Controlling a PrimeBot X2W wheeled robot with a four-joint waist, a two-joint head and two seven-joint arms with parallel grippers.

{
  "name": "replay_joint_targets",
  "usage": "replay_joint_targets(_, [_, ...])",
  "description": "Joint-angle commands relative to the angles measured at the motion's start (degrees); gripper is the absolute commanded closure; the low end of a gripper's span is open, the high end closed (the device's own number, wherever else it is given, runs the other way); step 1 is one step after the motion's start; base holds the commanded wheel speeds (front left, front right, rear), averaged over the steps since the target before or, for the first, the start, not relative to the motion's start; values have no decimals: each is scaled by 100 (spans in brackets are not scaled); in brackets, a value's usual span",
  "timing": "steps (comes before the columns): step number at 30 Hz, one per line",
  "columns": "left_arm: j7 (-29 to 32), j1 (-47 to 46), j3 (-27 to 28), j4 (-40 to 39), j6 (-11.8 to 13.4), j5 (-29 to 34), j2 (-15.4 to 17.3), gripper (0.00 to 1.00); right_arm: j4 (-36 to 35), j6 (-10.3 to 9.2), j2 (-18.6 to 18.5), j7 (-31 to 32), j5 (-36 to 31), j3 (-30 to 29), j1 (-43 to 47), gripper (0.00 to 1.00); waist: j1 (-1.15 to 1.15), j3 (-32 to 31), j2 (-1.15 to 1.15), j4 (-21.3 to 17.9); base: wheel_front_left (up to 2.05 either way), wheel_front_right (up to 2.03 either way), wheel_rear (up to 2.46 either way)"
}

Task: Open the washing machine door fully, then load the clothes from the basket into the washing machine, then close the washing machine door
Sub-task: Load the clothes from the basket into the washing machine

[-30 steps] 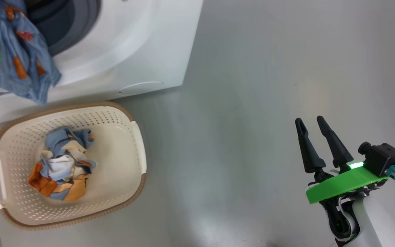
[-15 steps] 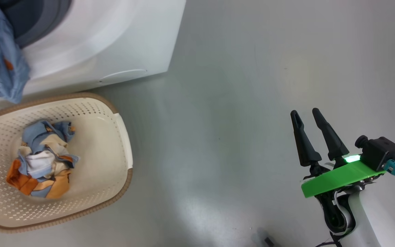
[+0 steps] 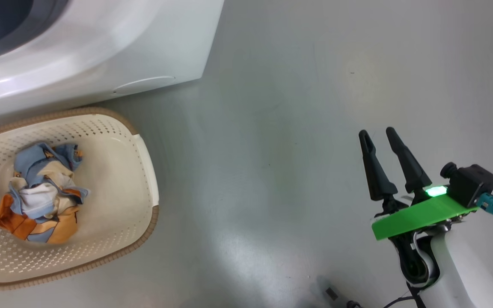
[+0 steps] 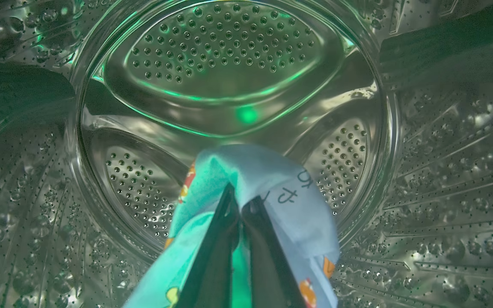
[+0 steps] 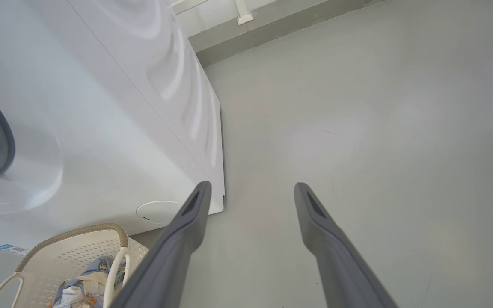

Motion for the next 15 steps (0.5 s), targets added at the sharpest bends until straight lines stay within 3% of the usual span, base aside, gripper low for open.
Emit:
replay_joint_targets(1, [-27, 121, 108, -159, 13, 95, 211, 100, -120, 7, -24, -43, -50, 132, -15, 0, 0, 1, 0, 1, 0, 0, 0])
replay_joint_targets(6, [-27, 290, 179, 265, -43, 262, 142, 100, -112, 7, -14, -43, -52, 154, -30, 0, 0, -9, 0, 2, 0, 0, 0])
replay_joint_targets(7, [-27, 292, 191, 367, -49, 286, 142, 85, -110, 7, -12, -43, -50, 162, -30, 0, 0, -12, 0, 0, 0, 0, 0])
replay_joint_targets(8, [-27, 296, 209, 514, -53, 289, 130, 62, -108, 7, -11, -43, -49, 168, -28, 0, 0, -18, 0, 0, 0, 0, 0])
replay_joint_targets(10, [-27, 267, 186, 727, -63, 348, 132, 0, -104, 7, -14, -43, -43, 174, -23, 0, 0, -24, 0, 5, 0, 0, 0])
replay_joint_targets(15, [-27, 189, 207, 1201, -75, 396, 106, 0, -104, 7, -26, -43, -33, 172, -12, 0, 0, -52, 0, 13, 0, 0, 0])
